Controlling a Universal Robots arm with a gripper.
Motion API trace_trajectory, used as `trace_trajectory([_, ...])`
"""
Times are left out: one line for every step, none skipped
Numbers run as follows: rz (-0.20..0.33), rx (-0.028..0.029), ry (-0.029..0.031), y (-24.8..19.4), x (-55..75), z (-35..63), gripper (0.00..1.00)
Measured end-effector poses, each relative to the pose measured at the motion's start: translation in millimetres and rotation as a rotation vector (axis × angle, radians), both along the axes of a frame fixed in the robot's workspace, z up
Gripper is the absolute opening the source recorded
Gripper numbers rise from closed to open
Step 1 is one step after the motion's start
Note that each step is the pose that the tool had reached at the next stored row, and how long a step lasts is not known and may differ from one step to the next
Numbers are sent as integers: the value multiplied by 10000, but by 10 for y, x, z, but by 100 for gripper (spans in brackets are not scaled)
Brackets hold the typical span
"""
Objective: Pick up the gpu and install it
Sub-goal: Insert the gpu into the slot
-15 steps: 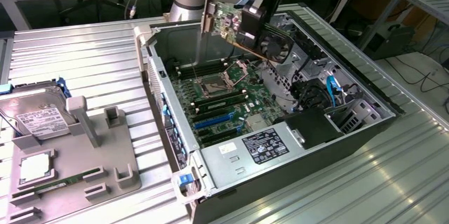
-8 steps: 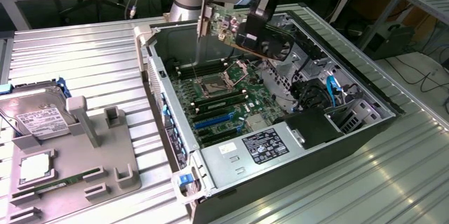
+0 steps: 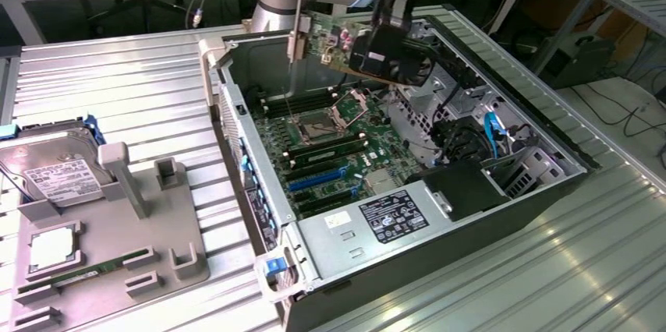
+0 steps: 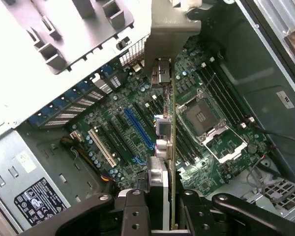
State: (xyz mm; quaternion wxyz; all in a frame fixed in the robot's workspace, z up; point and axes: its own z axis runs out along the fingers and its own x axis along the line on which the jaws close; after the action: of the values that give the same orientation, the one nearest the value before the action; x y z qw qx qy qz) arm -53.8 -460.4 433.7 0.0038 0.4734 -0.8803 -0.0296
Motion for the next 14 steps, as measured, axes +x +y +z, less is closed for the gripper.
trace_trajectory([178, 0, -1, 0, 0, 0, 28])
trace_trajectory([385, 0, 0, 0, 0, 0, 28])
trace_trajectory([572, 0, -1, 0, 0, -1, 28])
trace_trajectory([756, 0, 0, 0, 0, -1, 28])
trace_trajectory([931, 0, 0, 0, 0, -1, 28])
trace_trajectory([1243, 1, -1, 0, 0, -1, 28])
trace_trajectory([1553, 0, 0, 0, 0, -1, 28])
trace_trajectory([1704, 0, 0, 0, 0, -2, 28])
trace_trajectory([1891, 0, 0, 0, 0, -2, 28])
trace_trajectory([2076, 0, 0, 0, 0, -2, 28])
trace_trajectory([2260, -1, 0, 0, 0, -1, 28])
trace_trajectory([2479, 0, 0, 0, 0, -2, 28])
trace_trajectory([2647, 0, 0, 0, 0, -2, 28])
trace_trajectory([2828, 0, 0, 0, 0, -2, 28])
